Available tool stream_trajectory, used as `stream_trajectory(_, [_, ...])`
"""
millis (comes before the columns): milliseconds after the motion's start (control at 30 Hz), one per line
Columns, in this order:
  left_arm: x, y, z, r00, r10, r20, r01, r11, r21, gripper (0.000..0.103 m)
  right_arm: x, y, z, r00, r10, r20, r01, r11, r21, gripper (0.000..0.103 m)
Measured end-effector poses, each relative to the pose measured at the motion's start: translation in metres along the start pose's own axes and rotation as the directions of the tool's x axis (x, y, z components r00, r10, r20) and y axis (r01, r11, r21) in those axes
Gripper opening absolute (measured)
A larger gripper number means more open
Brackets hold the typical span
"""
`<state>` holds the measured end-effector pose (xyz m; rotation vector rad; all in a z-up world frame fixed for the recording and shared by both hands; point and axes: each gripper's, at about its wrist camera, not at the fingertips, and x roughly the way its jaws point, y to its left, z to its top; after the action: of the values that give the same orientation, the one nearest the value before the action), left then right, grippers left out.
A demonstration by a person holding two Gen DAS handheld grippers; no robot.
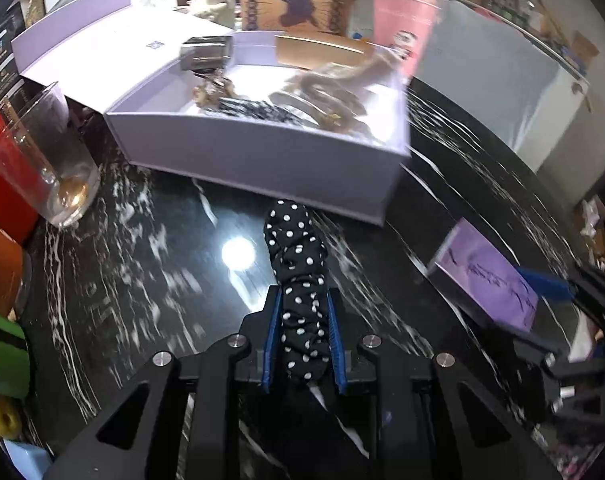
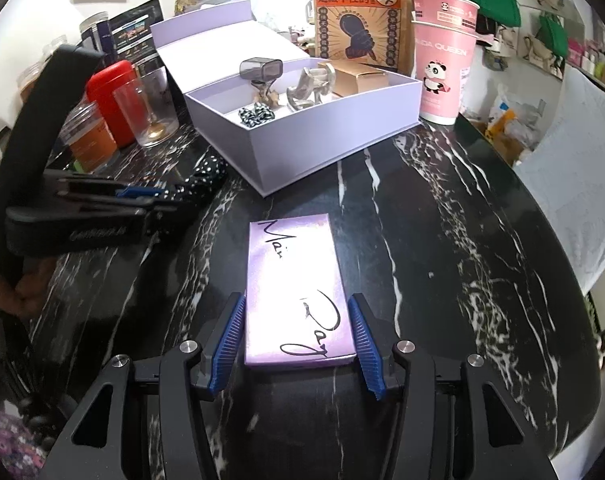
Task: Organize rigid objects
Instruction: 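Close the right tool on the purple card while the left tool grasps the black polka-dot scrunchie, then lift and carry the card with the right tool while the left tool carries the scrunchie to the box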
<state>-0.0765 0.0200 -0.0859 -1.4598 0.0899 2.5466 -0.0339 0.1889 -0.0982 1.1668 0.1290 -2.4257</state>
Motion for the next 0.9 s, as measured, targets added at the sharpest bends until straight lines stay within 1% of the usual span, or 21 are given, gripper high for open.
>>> stream_trajectory(133, [-0.009, -0.011, -0.014, 1.000, -0.028, -0.010, 0.029, 0.999, 0.021, 0.022, -0.007, -0.001, -0.008, 1.000, 0.012, -0.006, -0.012, 1.000, -0.001, 0.052])
stream_trajectory(233, [-0.014, -0.015, -0.020, 0.998, -0.056, -0.009, 0.056, 0.998, 0.015, 0.022, -0.012, -0.001, -0.013, 1.000, 0.015, -0.011, -0.015, 1.000, -0.004, 0.052])
stream_trajectory(333, [-0.012, -0.018, -0.021, 0.999, -0.029, 0.028, 0.029, 0.999, 0.013, 0.022, -0.014, -0.002, -0.017, 1.000, 0.012, -0.007, -0.012, 1.000, -0.004, 0.052])
stream_trajectory(400, [-0.012, -0.021, -0.021, 0.999, -0.015, 0.034, 0.015, 1.000, 0.014, 0.022, -0.014, -0.001, -0.016, 1.000, 0.003, -0.004, -0.003, 1.000, -0.009, 0.053])
stream_trajectory(433, [-0.011, -0.022, -0.019, 0.999, -0.008, 0.034, 0.008, 1.000, 0.014, 0.022, -0.013, 0.000, -0.016, 1.000, -0.001, -0.004, 0.001, 1.000, -0.015, 0.054])
stream_trajectory(467, [-0.010, -0.022, -0.018, 0.999, -0.004, 0.034, 0.004, 1.000, 0.012, 0.022, -0.011, 0.001, -0.014, 1.000, -0.001, -0.004, 0.001, 1.000, -0.016, 0.060])
stream_trajectory(533, [-0.007, -0.021, -0.014, 0.999, -0.002, 0.035, 0.002, 1.000, 0.008, 0.022, -0.009, 0.001, -0.013, 1.000, 0.012, -0.001, -0.012, 1.000, -0.015, 0.064])
stream_trajectory(600, [-0.004, -0.020, -0.011, 0.999, -0.002, 0.034, 0.001, 1.000, 0.006, 0.022, -0.007, 0.003, -0.011, 1.000, 0.017, 0.002, -0.017, 1.000, -0.021, 0.064])
stream_trajectory(700, [-0.003, -0.019, -0.009, 0.999, -0.001, 0.033, 0.000, 1.000, 0.014, 0.022, -0.003, 0.006, -0.007, 1.000, 0.002, 0.005, -0.002, 0.999, -0.038, 0.068])
stream_trajectory(833, [-0.004, -0.020, -0.010, 0.999, -0.006, 0.037, 0.005, 1.000, 0.007, 0.022, 0.000, 0.007, -0.005, 1.000, 0.001, 0.011, 0.000, 0.999, -0.032, 0.067])
stream_trajectory(900, [-0.005, -0.016, -0.011, 0.999, -0.025, 0.045, 0.027, 0.999, -0.024, 0.022, 0.001, 0.008, -0.004, 1.000, -0.018, 0.014, 0.018, 0.999, -0.031, 0.056])
